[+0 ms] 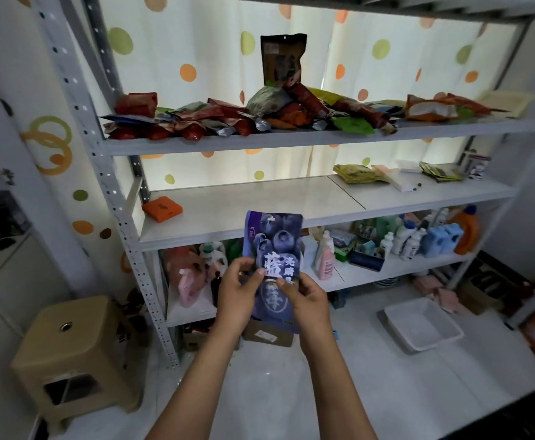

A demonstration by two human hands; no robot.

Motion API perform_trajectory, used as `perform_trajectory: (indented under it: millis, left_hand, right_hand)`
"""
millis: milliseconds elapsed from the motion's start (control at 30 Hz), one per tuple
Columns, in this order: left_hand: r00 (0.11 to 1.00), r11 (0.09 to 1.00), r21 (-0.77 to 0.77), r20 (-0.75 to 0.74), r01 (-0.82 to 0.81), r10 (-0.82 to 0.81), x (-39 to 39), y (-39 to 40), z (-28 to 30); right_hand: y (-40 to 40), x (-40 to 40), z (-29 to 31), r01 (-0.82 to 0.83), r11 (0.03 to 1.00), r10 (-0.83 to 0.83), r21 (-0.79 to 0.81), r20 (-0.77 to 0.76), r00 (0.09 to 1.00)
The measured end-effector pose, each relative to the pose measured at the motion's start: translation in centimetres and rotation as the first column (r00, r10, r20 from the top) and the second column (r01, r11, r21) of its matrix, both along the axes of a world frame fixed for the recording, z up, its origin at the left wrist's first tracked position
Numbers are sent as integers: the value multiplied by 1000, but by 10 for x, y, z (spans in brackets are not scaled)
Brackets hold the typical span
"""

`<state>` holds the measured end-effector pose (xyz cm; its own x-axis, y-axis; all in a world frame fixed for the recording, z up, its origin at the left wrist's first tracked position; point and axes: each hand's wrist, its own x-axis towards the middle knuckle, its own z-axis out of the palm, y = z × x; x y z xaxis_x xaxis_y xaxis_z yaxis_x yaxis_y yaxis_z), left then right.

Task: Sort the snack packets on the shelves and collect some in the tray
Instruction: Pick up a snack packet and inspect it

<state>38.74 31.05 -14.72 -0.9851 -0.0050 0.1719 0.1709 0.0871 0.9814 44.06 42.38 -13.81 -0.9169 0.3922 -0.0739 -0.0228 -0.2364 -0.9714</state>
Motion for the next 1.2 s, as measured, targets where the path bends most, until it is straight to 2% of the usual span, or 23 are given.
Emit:
perform_trajectory:
  millis: [133, 267, 333, 400, 500, 700, 933, 1200]
  left_hand:
    - [940, 936, 290, 212, 200, -266, 9, 14, -1]
    - [895, 871, 455, 287, 186, -341, 13, 19, -2]
    - [885, 863, 469, 301, 188, -356, 13, 19, -1]
    - [874, 855, 474, 302, 209, -381, 15, 14, -1]
    - [902, 885, 431, 291, 175, -320, 16, 4, 0]
    - [925, 902, 415, 282, 121, -253, 18, -13, 3]
    - [940, 926, 371, 289, 65, -182, 17, -21, 8]
    - [951, 913, 404, 260, 51, -168, 17, -17, 16]
  right_hand:
    - [8, 9, 0, -79, 997, 79, -5, 16, 997]
    - [13, 13, 7, -86, 996, 88, -20, 126, 988]
    - [13, 12, 5, -24, 1000, 24, -7, 132, 991]
    - [14, 10, -1, 86, 993, -93, 79, 89, 992]
    - [19, 7, -10, 202, 959, -213, 201, 34, 977]
    - [25, 9, -7, 90, 990, -98, 109, 72, 993]
    - [17, 5, -5, 77, 993, -83, 89, 68, 994]
    - [19, 2, -3, 120, 992, -123, 45, 82, 989]
